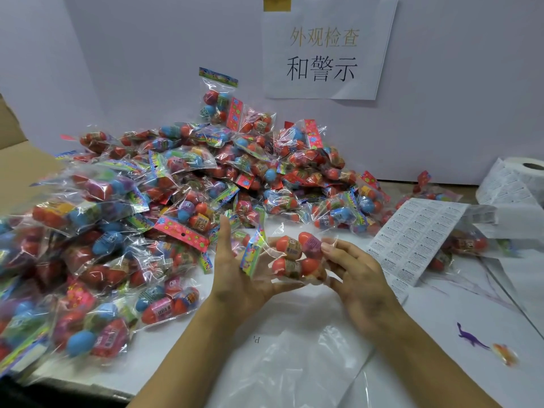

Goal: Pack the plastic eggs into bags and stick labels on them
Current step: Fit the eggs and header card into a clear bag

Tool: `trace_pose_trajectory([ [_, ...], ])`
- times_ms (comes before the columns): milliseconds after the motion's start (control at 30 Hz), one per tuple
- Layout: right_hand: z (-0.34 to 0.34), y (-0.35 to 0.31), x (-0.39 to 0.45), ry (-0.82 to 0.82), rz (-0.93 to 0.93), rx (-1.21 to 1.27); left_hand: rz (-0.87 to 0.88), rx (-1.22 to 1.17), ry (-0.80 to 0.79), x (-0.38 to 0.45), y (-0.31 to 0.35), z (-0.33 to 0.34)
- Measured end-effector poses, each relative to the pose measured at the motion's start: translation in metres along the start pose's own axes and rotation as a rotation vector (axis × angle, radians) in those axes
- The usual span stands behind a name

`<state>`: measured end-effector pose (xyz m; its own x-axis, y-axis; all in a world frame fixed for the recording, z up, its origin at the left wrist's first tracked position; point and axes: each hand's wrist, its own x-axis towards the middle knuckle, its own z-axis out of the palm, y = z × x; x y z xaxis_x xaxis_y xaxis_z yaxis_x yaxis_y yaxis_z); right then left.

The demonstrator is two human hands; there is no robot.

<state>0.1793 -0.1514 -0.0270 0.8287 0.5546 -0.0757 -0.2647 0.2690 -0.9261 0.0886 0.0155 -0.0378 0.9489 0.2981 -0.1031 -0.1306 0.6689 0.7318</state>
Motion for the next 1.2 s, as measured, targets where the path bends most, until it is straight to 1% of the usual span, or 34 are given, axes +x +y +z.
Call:
trace_pose_trajectory([
  [67, 0.001, 0.0, 0.0, -0.014, 0.004, 0.015, -0.013, 0.01, -0.058, 0.0, 0.002, -0.001],
  [133, 0.001, 0.0, 0.0, -0.025, 0.016, 0.029, -0.036, 0.036, -0.082, 0.0, 0.002, -0.001],
  [233, 0.001, 0.0, 0.0, -0.018, 0.057, 0.057, -0.029, 0.068, -0.072, 0.001, 0.001, 0.001],
  [367, 0.002, -0.001, 0.001, -0.006, 0.084, 0.151, -0.002, -0.009, -0.027, 0.0, 0.002, 0.004],
  [500, 0.004, -0.001, 0.0, 0.018, 0.118, 0.222, 0.059, -0.048, -0.041, 0.001, 0.003, 0.006],
  [567, 0.007, 0.0, -0.001, 0.016, 0.123, 0.272, 0.083, 0.043, -0.07, 0.002, 0.001, 0.009],
  [633, 0.008, 0.002, -0.002, 0.007, 0.11, 0.301, 0.098, 0.191, -0.076, 0.002, -0.003, 0.009],
  [767, 0.005, 0.002, -0.003, -0.012, 0.063, 0.219, 0.099, 0.32, -0.043, 0.001, -0.011, 0.005],
  [933, 0.002, 0.001, -0.003, -0.036, 0.057, -0.065, 0.159, 0.344, -0.035, 0.003, -0.012, 0.003],
  [1000, 0.003, 0.0, -0.004, -0.029, 0.041, -0.139, 0.168, 0.362, -0.046, 0.002, -0.012, 0.004],
  [1200, 0.001, -0.006, -0.001, 0.029, -0.012, -0.095, 0.184, 0.296, -0.034, 0.002, -0.005, 0.002],
])
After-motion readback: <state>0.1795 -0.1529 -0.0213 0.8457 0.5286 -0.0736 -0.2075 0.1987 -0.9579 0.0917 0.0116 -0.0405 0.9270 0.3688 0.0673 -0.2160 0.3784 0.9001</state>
